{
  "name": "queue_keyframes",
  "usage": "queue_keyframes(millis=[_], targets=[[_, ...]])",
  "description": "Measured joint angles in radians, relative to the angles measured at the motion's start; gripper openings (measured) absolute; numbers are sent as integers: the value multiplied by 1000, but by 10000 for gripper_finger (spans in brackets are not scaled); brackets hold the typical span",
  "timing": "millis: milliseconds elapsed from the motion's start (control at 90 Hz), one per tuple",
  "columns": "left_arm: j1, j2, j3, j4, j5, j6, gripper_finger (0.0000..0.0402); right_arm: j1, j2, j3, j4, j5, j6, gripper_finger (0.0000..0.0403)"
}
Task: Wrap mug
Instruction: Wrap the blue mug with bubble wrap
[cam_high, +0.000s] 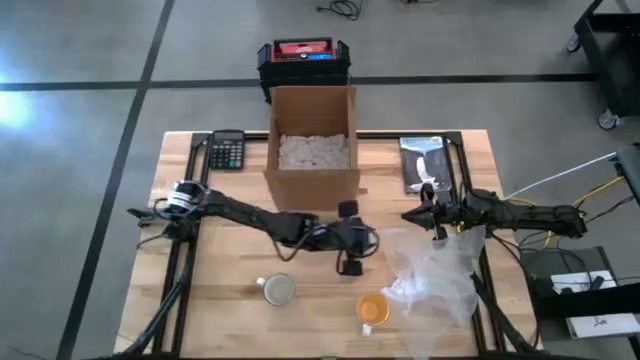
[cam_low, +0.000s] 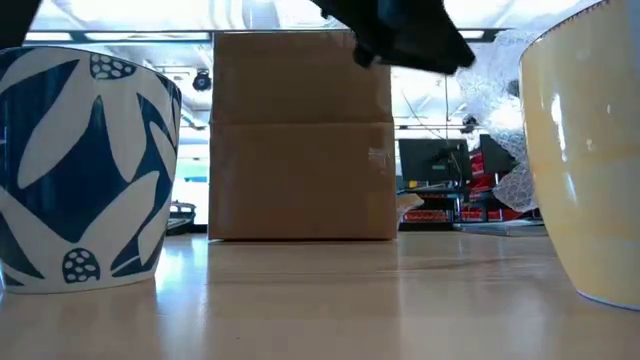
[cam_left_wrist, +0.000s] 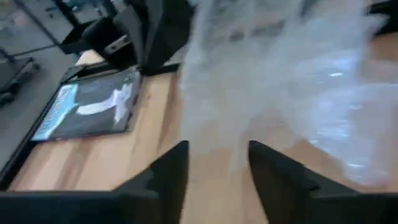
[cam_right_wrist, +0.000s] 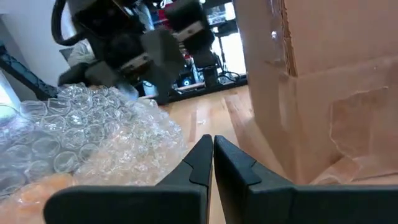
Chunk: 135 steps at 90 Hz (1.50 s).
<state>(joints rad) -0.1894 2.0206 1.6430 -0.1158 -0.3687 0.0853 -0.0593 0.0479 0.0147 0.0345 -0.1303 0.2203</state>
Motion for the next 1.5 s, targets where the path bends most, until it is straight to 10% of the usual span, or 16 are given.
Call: queue_keyframes(millis=[222,478,833,1178,1500], targets=[[21,126,155,-15,-2,43,245,0,0,0,0,0,-19,0],[13,90,208,-180,-55,83,24,0,0,0,14,-1,-19,0],[-51,-178,144,-762,-329,-171,1,0,0,0,325,-4,-82,0],[-127,-536,-153,-975,-455,-617,0,0,69,63,358,27,-165,0],[-172,-772,-467,-966,-371,-907,0,9,470,303,110,25,-176,0]])
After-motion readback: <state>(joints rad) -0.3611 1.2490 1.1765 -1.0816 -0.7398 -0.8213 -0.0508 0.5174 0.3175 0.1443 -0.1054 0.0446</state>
